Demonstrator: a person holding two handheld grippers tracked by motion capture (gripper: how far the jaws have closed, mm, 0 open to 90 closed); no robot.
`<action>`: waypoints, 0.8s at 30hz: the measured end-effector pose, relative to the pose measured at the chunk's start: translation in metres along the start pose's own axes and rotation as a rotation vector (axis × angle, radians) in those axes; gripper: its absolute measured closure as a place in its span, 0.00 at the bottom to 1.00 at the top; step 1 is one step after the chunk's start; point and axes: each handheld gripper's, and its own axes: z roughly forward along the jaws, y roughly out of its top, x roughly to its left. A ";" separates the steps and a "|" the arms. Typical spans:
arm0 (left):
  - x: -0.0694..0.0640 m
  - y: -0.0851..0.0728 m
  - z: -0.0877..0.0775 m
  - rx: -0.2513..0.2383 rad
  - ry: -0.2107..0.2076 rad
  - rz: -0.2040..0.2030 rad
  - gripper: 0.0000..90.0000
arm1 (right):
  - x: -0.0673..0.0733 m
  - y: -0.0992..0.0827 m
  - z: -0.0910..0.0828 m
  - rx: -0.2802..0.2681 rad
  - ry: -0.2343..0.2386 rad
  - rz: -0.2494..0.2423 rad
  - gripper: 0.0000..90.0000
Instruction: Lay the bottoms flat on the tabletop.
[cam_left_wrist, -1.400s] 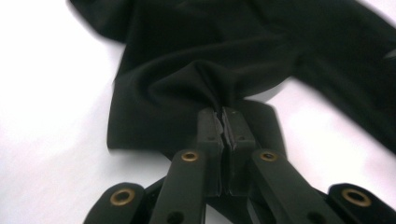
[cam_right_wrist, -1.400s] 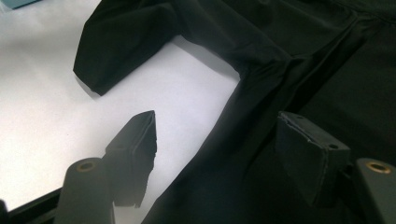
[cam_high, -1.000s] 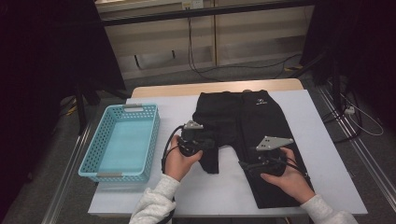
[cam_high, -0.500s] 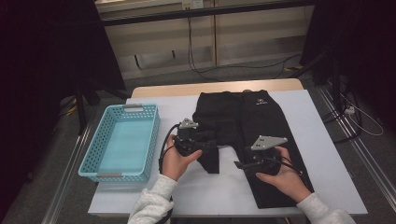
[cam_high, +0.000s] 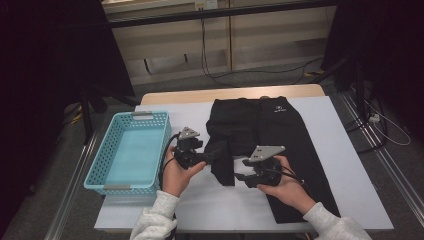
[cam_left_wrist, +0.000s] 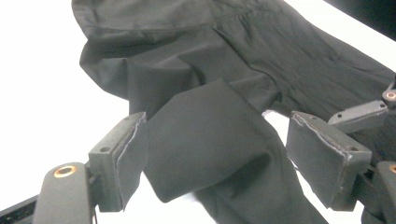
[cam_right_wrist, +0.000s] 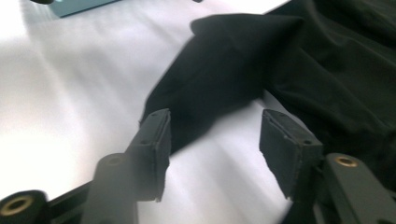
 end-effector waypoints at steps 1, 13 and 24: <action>0.001 -0.001 -0.001 -0.002 0.005 -0.001 0.24 | 0.002 0.002 0.002 0.003 0.005 -0.004 0.53; 0.007 -0.003 -0.006 -0.005 0.035 -0.008 0.23 | 0.022 0.006 0.035 0.096 0.075 -0.062 0.75; 0.011 -0.006 -0.006 0.002 0.050 -0.014 0.24 | 0.006 0.008 0.027 0.073 0.090 0.004 1.00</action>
